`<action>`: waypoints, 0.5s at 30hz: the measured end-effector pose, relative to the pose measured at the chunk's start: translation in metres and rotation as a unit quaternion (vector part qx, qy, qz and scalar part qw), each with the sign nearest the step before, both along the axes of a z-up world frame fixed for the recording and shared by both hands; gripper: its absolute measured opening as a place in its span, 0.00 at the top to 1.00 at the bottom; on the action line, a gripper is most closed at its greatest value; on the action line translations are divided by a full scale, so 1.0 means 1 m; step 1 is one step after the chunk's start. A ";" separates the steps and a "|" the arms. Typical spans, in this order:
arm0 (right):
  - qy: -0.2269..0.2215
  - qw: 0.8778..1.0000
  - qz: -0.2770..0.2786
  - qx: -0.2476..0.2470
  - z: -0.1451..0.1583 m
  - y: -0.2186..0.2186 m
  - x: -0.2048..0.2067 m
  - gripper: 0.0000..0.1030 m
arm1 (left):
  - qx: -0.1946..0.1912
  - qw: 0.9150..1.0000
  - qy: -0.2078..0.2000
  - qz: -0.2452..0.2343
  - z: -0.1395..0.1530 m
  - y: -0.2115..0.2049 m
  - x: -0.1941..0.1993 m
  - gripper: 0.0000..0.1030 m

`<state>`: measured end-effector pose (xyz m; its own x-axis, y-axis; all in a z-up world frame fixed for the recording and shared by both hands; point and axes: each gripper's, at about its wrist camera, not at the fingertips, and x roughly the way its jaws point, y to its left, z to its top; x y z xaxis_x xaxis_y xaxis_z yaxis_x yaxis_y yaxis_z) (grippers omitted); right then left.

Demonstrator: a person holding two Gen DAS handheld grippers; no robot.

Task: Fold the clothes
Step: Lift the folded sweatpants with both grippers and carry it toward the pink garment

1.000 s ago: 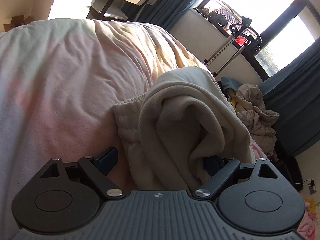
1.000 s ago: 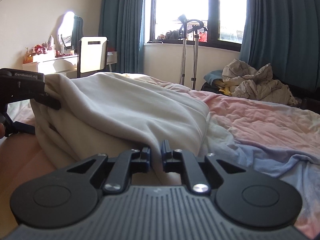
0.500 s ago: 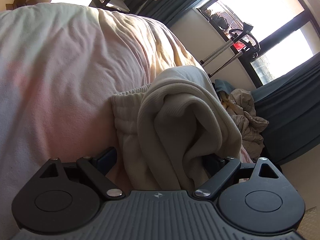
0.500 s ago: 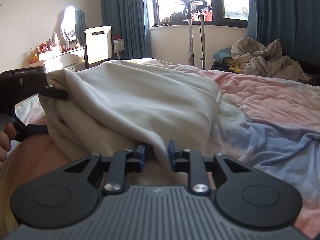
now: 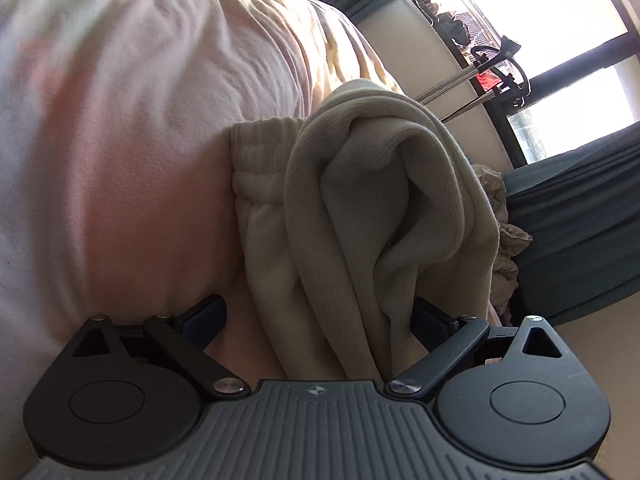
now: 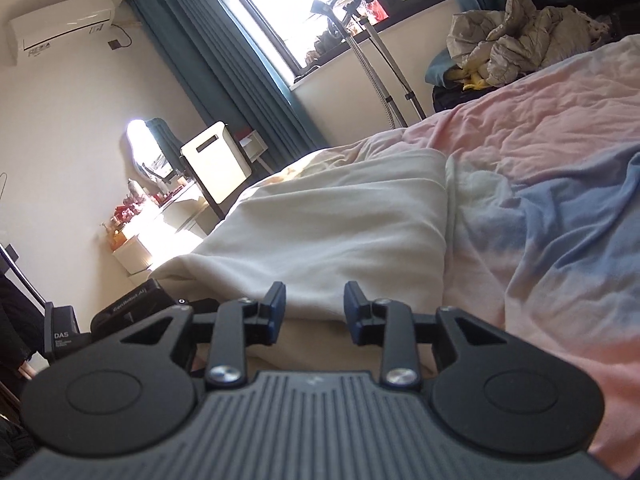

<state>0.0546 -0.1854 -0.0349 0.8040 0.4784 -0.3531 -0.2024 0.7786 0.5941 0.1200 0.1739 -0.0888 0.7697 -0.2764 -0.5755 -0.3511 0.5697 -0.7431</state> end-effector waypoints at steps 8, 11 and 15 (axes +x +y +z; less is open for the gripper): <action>0.065 0.989 -0.099 0.094 -0.034 -0.054 0.022 0.61 | -0.114 0.992 -0.051 -0.006 -0.011 0.009 0.008 0.09; 0.081 0.983 -0.103 0.129 -0.047 -0.063 0.027 0.59 | -0.159 0.985 -0.062 -0.008 -0.017 0.008 0.009 0.09; 0.082 0.982 -0.082 0.150 -0.054 -0.062 0.041 0.54 | -0.149 0.988 -0.028 0.009 -0.028 0.011 0.014 0.26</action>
<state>0.0955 -0.2472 -0.0885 0.8227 0.4503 -0.3471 0.0277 0.5779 0.8156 0.1339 0.1847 -0.1172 0.8048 -0.4123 -0.4269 -0.3125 0.3171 -0.8954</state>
